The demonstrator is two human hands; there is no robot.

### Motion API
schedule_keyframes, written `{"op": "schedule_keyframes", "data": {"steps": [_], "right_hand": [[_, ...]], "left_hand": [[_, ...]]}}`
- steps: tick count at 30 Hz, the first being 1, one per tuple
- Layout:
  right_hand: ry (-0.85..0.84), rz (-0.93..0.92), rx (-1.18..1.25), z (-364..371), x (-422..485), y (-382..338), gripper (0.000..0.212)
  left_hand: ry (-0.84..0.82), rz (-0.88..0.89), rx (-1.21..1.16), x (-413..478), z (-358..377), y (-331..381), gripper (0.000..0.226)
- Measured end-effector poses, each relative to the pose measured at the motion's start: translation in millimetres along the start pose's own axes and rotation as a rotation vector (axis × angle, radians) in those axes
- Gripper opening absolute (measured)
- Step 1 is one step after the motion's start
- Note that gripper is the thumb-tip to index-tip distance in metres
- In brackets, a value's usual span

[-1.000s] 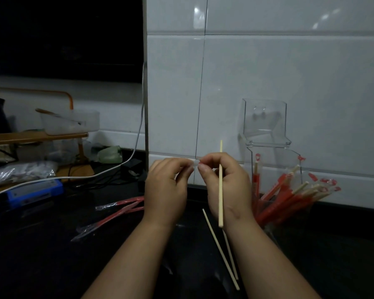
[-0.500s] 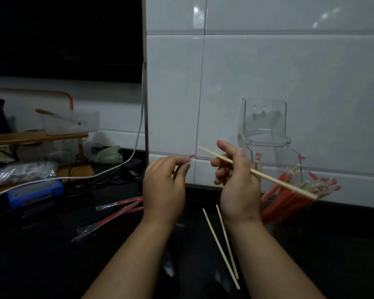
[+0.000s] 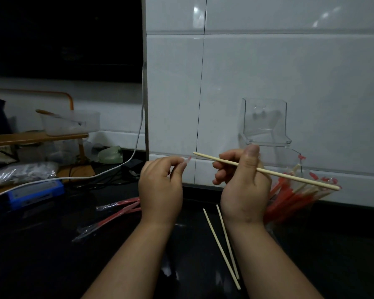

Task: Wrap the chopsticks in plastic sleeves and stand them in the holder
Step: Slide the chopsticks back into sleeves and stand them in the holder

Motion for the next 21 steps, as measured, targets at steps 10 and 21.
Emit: {"op": "schedule_keyframes", "data": {"steps": [10, 21], "right_hand": [[0.01, -0.02, -0.041, -1.3, -0.9, 1.5, 0.054], [0.008, -0.011, -0.035, -0.4, -1.4, 1.5, 0.054]], "left_hand": [[0.013, 0.005, 0.008, 0.6, -0.5, 0.3, 0.009], [-0.009, 0.022, 0.014, 0.5, -1.3, 6.1, 0.006]]}}
Point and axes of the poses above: each hand's wrist, its own x-axis towards the middle knuckle, its own z-axis out of the palm, y = z × x, the point moved 7 cm from there along x, towards the middle knuckle, and after that the axes turned 11 degrees about y, right-handed, at the moved point
